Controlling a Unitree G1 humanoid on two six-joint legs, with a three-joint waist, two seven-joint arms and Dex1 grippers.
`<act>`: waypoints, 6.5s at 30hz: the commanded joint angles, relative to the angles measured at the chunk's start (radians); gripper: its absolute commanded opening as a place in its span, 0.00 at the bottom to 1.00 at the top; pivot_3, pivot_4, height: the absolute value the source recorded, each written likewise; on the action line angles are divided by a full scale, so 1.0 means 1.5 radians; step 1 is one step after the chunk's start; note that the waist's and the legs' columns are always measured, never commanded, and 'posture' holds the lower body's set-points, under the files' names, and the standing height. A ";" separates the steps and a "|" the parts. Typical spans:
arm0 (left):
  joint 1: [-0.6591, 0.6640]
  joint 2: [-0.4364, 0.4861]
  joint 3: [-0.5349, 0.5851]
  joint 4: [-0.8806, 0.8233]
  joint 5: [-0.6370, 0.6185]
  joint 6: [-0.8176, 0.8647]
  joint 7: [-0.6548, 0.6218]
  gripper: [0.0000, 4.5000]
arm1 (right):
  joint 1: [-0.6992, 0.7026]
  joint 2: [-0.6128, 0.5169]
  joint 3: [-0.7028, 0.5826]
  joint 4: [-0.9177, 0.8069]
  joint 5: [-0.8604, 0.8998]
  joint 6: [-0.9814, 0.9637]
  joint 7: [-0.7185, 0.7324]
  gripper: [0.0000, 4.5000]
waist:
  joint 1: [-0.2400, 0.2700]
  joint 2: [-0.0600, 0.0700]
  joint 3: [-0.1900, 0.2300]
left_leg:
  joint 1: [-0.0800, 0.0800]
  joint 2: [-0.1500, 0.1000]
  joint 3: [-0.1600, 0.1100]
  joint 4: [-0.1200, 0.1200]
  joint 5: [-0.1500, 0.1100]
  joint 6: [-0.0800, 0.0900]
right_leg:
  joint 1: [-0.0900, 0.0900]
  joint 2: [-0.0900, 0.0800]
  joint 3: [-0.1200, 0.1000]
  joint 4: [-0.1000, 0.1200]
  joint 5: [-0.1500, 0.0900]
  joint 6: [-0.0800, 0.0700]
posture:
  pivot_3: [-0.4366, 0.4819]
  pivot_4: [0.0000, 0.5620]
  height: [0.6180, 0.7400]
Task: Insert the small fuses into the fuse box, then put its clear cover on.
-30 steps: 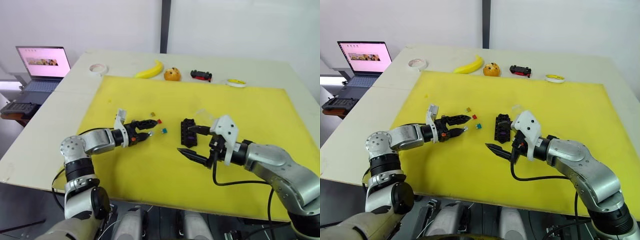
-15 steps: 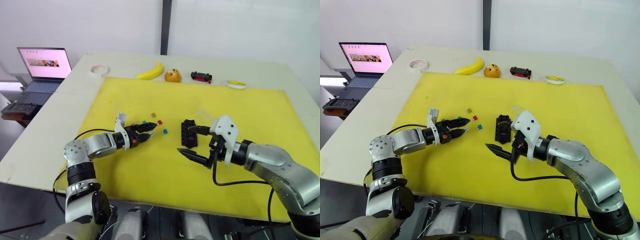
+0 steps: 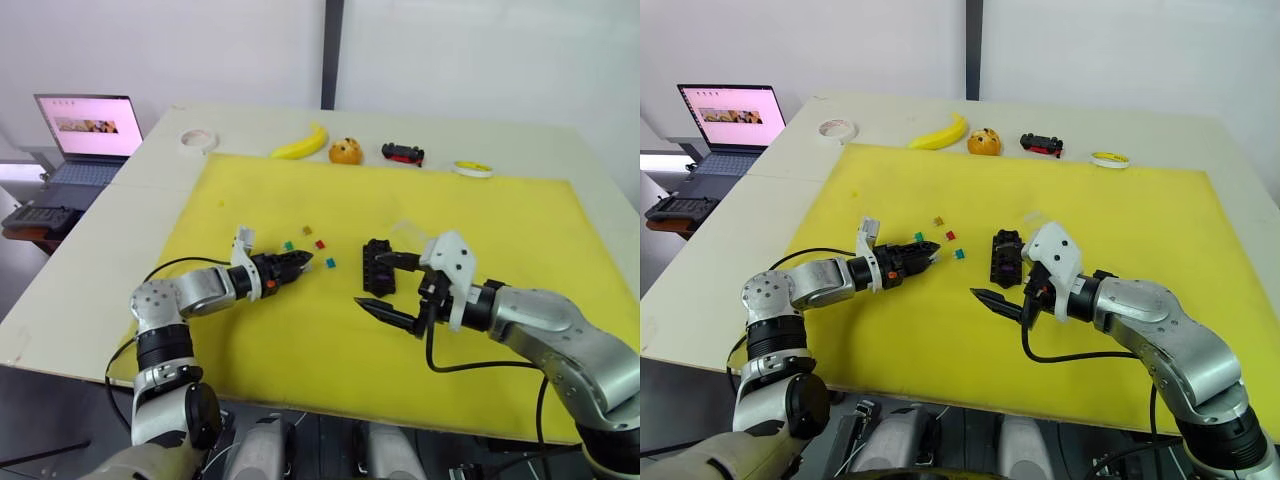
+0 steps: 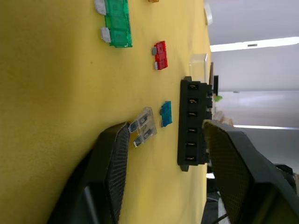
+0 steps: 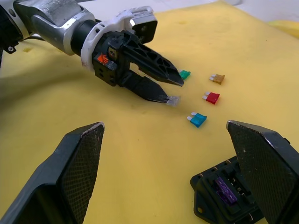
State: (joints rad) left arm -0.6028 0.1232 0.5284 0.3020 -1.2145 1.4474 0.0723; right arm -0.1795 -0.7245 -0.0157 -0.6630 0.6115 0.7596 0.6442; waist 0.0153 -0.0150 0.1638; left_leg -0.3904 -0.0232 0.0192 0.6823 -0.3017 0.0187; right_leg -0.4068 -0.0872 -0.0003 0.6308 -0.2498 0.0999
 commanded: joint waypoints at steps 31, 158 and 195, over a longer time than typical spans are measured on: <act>-0.002 -0.041 0.002 0.020 0.027 -0.014 0.039 0.30 | -0.002 -0.003 -0.013 -0.012 -0.004 -0.004 0.001 1.00 | 0.001 0.000 0.000 | -0.001 0.000 0.000 -0.001 -0.001 0.000 | 0.000 -0.001 0.000 -0.001 -0.001 -0.001 | 0.48 0.27 1.00; -0.131 0.200 -0.606 -0.019 0.633 -0.859 -0.835 0.99 | -0.260 -0.090 0.141 0.441 -0.166 -0.384 0.361 0.00 | -0.002 0.002 0.006 | -0.013 0.001 0.003 0.001 -0.001 0.003 | -0.013 0.004 0.000 -0.001 0.000 0.000 | 0.48 0.27 1.00; -0.125 0.170 -0.583 -0.046 0.670 -0.837 -0.848 0.99 | -0.279 -0.059 0.115 0.503 -0.237 -0.396 0.425 0.00 | -0.002 0.002 0.006 | -0.013 0.002 0.002 0.002 0.000 0.002 | -0.013 0.005 -0.001 0.000 0.001 0.000 | 0.48 0.27 1.00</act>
State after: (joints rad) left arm -0.7853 0.3844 -0.3676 0.2669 -0.2073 0.1911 -1.1969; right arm -0.5773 -0.8116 0.1791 0.1053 0.2632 0.1836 1.2830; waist 0.0118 -0.0117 0.1723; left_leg -0.4095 -0.0208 0.0227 0.6848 -0.3015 0.0211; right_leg -0.4265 -0.0803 -0.0011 0.6314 -0.2490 0.1001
